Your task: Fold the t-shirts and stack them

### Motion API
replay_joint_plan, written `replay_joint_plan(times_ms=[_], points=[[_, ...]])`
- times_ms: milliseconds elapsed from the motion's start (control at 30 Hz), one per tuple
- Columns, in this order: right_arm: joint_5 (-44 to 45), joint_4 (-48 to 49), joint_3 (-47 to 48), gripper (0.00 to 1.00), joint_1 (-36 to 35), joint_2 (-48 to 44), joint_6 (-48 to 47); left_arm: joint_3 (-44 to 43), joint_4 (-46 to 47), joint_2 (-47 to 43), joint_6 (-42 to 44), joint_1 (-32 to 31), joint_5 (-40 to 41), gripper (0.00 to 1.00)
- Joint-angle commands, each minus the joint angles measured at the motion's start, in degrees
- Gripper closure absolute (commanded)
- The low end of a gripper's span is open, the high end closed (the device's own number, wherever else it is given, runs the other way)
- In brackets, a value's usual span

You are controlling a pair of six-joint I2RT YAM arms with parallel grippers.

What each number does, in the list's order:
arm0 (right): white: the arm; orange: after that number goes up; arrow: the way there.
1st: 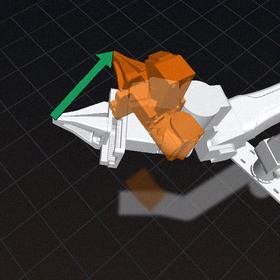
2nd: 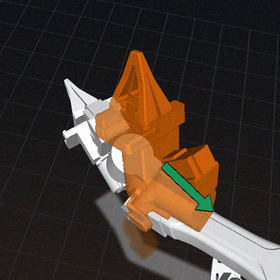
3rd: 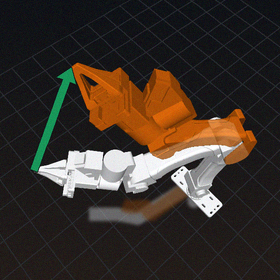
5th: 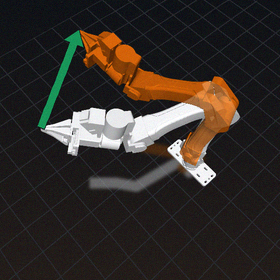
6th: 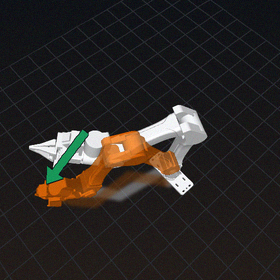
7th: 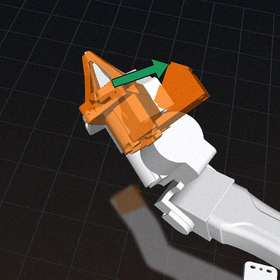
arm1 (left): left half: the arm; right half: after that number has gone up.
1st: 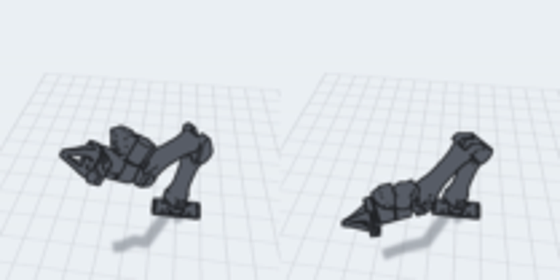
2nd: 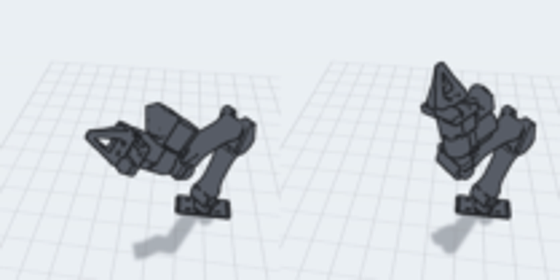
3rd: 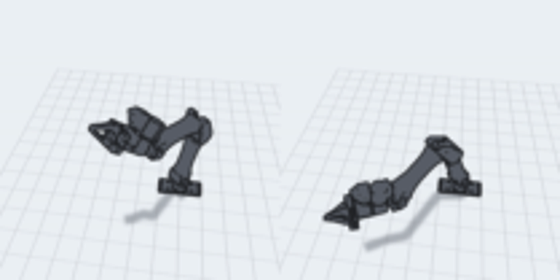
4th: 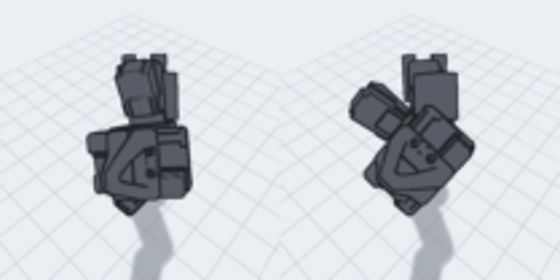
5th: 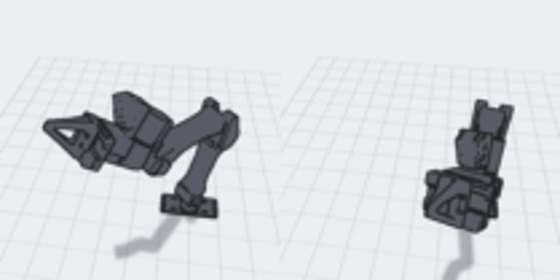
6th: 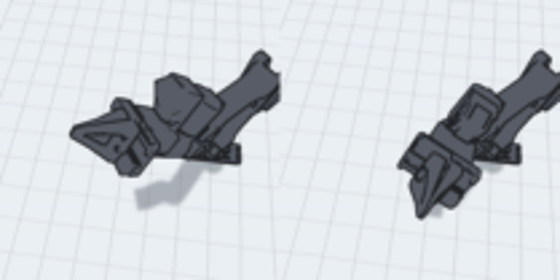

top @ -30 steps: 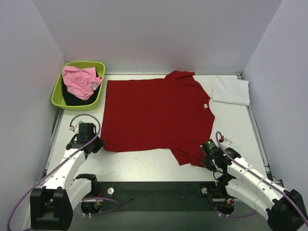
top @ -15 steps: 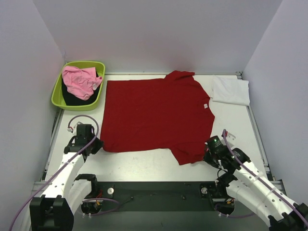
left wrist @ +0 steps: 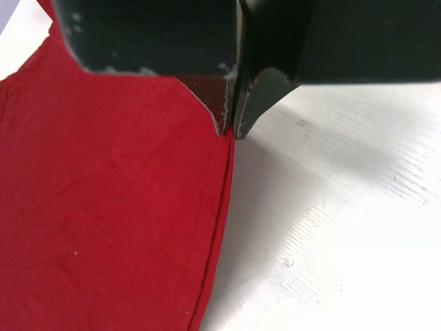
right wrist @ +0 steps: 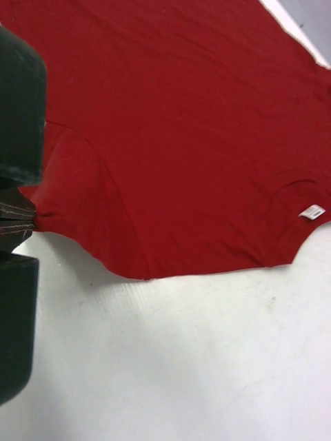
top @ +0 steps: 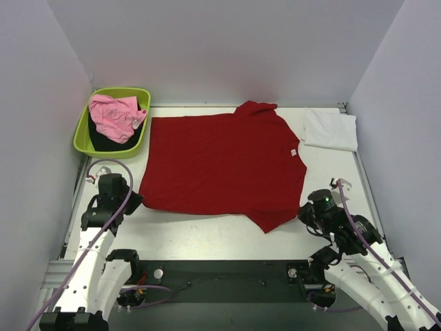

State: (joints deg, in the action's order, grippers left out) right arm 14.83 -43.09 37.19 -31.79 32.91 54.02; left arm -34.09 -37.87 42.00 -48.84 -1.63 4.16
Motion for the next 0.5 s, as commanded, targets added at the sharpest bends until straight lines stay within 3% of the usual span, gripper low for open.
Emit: replay_joint_plan(times_ms=[0,467], points=[[3.98,-4.1,4.64,1.0,0.41,-2.05,-2.51,-3.27,-3.97,-2.44,1.11,1.01,0.49,1.0],[6.88,-12.02,8.42,1.0,0.5,-9.35,-1.99,-2.21,-5.11,-5.53,0.94,1.28,0.06,1.0]])
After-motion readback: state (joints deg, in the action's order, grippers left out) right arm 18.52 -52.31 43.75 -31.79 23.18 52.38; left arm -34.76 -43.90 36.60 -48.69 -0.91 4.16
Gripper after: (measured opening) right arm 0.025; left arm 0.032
